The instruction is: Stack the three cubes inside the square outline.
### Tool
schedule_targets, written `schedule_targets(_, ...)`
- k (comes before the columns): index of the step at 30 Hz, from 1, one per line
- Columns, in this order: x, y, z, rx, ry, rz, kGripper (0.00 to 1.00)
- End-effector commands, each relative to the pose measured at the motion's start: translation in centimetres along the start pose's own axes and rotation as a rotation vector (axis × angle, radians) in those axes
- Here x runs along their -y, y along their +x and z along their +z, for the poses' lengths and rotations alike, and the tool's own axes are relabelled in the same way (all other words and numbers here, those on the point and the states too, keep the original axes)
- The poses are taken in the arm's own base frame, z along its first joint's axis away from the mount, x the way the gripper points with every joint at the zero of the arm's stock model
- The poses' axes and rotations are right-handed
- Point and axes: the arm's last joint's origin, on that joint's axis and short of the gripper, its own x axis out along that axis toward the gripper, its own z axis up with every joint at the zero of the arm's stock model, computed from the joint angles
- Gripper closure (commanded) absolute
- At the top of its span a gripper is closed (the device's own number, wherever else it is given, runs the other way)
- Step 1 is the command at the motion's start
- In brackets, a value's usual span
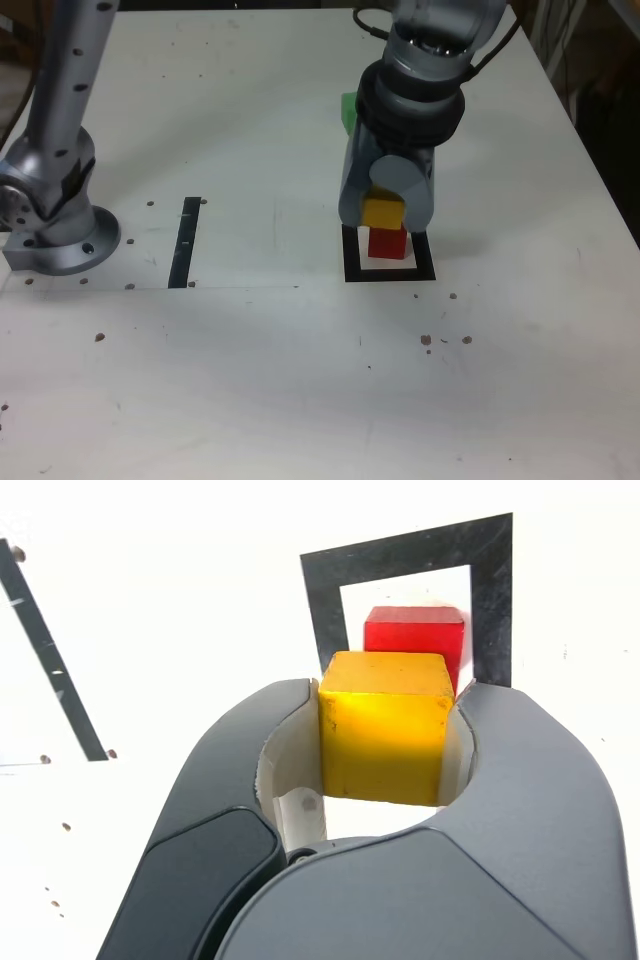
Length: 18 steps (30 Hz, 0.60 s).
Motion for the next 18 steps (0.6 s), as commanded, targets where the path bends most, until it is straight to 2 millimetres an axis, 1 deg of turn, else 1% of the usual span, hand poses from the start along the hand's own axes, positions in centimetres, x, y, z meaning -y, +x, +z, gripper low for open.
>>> schedule_targets(1, -0.1, 0.3, 0.2, 0.0, 0.002, 0.0, 0.73)
schedule_targets(14, -1.1, 0.8, 0.3, 0.003, -0.008, -0.001, 0.66)
schedule_targets(18, -1.4, 0.6, 0.2, 0.004, -0.007, -0.012, 0.58)
